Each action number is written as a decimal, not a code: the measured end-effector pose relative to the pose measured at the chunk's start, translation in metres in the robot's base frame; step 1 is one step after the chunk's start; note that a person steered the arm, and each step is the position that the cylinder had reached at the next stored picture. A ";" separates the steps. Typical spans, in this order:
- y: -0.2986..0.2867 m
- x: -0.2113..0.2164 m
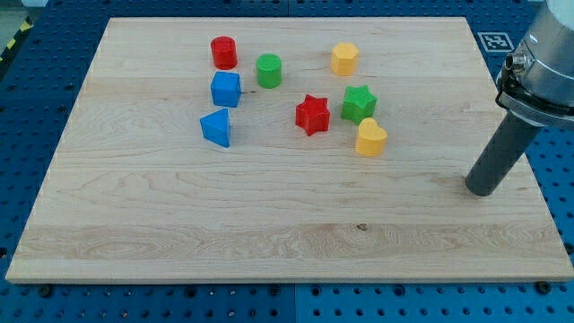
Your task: Make a triangle out of green star green circle and red star
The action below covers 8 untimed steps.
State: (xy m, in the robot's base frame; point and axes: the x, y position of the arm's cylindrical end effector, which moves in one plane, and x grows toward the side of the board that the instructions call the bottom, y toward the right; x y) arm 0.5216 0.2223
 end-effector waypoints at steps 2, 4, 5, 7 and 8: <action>0.006 -0.023; -0.010 -0.145; -0.073 -0.185; -0.183 -0.184; -0.183 -0.159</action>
State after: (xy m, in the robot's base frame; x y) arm 0.3623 0.0395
